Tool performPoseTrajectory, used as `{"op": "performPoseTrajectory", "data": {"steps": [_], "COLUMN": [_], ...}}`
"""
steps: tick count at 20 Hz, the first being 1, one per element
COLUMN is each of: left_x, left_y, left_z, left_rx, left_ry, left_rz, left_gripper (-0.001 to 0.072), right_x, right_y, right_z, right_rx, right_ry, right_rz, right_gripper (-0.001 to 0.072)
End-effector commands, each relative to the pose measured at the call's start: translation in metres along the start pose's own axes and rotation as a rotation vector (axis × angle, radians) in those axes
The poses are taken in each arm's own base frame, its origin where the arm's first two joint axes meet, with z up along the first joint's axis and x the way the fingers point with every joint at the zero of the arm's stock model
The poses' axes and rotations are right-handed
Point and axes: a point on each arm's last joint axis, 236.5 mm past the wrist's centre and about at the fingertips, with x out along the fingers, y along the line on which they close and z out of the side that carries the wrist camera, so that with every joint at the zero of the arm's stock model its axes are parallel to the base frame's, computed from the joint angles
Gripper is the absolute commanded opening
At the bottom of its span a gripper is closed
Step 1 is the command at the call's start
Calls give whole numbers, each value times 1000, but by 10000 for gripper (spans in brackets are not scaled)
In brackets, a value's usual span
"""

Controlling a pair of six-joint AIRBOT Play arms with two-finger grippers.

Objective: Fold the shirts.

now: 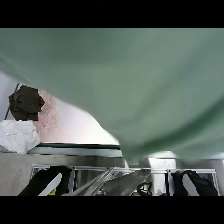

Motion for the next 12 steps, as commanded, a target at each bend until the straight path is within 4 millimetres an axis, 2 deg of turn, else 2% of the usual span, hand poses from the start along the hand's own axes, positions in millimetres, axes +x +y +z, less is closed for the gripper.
{"op": "performPoseTrajectory", "data": {"steps": [1,3,5,6,8,9,11,12], "left_x": [87,151,215,247,304,326,364,380], "left_y": [38,55,78,92,129,147,186,203], "left_z": [-51,-91,-133,-155,-202,-228,-281,-306], "left_rx": [-5,-16,-20,-24,-35,-44,-75,-94], "left_ry": [205,330,425,462,534,574,637,656], "left_rz": [65,55,61,73,106,124,164,184], "left_gripper": [14,14,14,14,14,14,15,14], "right_x": [43,82,111,118,120,115,96,88], "right_y": [4,23,38,41,47,52,61,66], "right_z": [-89,-190,-310,-368,-487,-538,-634,-670], "right_rx": [122,233,344,393,502,542,637,685], "right_ry": [178,352,541,631,790,856,973,1005], "right_rz": [109,214,244,234,200,185,126,102], "right_gripper": [15,14,15,15,15,15,15,15]}}
